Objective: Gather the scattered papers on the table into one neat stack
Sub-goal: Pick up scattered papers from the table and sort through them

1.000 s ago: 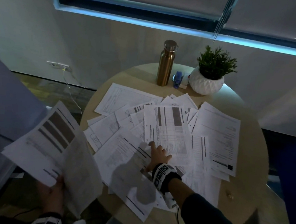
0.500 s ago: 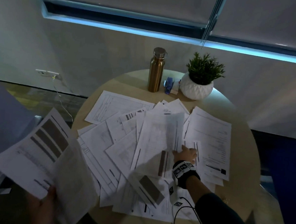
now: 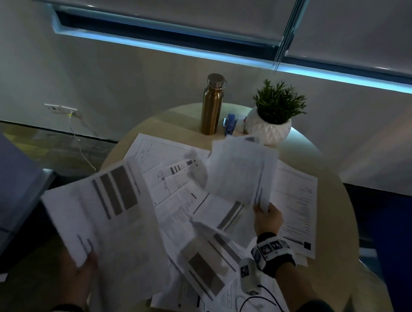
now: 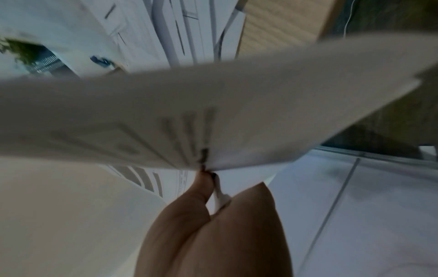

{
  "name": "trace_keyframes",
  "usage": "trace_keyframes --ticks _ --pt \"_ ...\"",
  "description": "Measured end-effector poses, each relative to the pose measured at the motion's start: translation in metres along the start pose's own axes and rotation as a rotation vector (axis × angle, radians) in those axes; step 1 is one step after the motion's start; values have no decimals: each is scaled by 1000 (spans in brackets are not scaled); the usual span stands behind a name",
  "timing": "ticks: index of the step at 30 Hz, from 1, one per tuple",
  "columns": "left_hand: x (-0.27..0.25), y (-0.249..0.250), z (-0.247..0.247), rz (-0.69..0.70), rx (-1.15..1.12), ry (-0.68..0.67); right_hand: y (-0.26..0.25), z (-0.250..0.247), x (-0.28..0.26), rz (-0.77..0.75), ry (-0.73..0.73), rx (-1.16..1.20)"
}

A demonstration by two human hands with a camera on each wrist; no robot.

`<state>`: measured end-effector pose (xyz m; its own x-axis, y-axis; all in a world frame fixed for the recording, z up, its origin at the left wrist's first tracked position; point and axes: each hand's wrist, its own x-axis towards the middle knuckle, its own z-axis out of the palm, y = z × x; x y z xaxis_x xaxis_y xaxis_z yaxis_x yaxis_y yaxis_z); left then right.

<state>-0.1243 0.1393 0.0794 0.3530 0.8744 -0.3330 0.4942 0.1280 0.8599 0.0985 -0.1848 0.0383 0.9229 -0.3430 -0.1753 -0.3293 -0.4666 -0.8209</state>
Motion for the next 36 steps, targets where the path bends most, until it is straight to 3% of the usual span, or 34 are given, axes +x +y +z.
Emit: trace_keyframes --ticks 3,6,11,14,17,19,23,25,28,31,36 --pt "-5 16 26 -7 54 -116 -2 -25 -8 68 73 314" --pt "-6 17 48 7 195 -231 -8 -46 -22 96 11 472" --pt "-28 35 93 203 181 -485 -4 -47 -50 60 -223 473" --pt "-36 50 116 284 44 -612 -8 -48 -65 11 -333 429" --pt "-44 57 129 285 28 -801 -15 -52 -71 -58 -382 444" --pt "-59 67 131 348 32 -876 -18 -54 -72 -108 -327 479" --pt "-63 73 135 436 -44 -720 -20 -62 -69 -213 -247 637" --pt "-65 73 136 431 -112 -767 -23 -59 -67 -187 -304 647" --pt "-70 66 138 454 -42 -854 -27 -48 -67 -238 -338 481" --pt "-68 62 138 406 -29 -732 -40 -40 -66 -343 -338 394" --pt "-27 29 102 288 -97 -496 -35 -25 -47 -251 -285 257"
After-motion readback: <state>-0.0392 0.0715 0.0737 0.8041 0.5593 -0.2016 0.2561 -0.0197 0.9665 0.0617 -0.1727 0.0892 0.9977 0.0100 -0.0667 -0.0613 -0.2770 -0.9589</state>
